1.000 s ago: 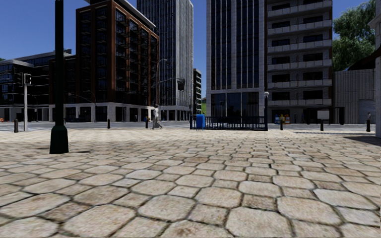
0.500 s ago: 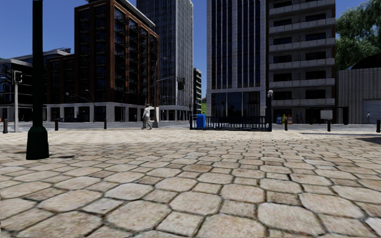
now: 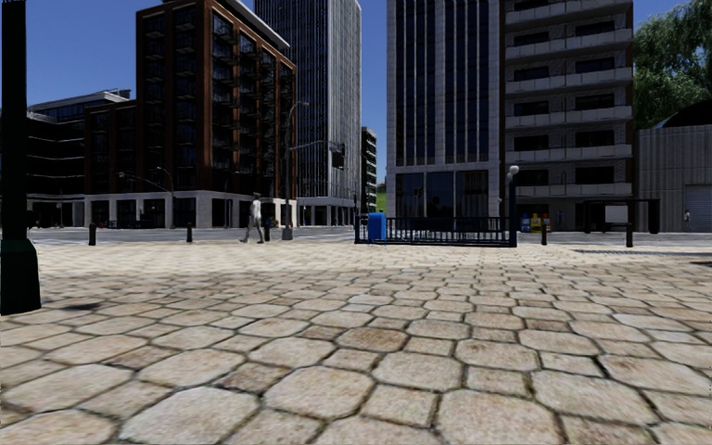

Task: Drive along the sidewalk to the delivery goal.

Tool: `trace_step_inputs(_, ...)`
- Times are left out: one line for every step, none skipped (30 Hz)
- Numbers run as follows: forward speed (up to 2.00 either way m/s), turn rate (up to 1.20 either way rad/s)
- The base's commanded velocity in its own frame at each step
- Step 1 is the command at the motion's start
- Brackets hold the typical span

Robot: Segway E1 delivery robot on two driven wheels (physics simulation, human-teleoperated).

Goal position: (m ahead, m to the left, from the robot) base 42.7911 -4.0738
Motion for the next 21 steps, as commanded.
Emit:
trace_step_inputs(1.26,0.16)
trace_step_inputs(1.26,0.27)
trace_step_inputs(1.26,0.33)
trace_step_inputs(1.26,0.33)
trace_step_inputs(1.26,0.37)
trace_step_inputs(1.26,0.44)
trace_step_inputs(1.27,0.49)
trace_step_inputs(1.3,0.5)
trace_step_inputs(1.35,0.46)
trace_step_inputs(1.43,0.0)
trace_step_inputs(1.46,0.0)
trace_step_inputs(1.46,0.0)
trace_step_inputs(1.46,0.0)
trace_step_inputs(1.47,0.0)
trace_step_inputs(1.47,0.0)
trace_step_inputs(1.47,0.0)
trace_step_inputs(1.47,0.0)
trace_step_inputs(1.47,0.0)
trace_step_inputs(1.47,0.0)
trace_step_inputs(1.47,0.0)
trace_step_inputs(1.47,0.0)
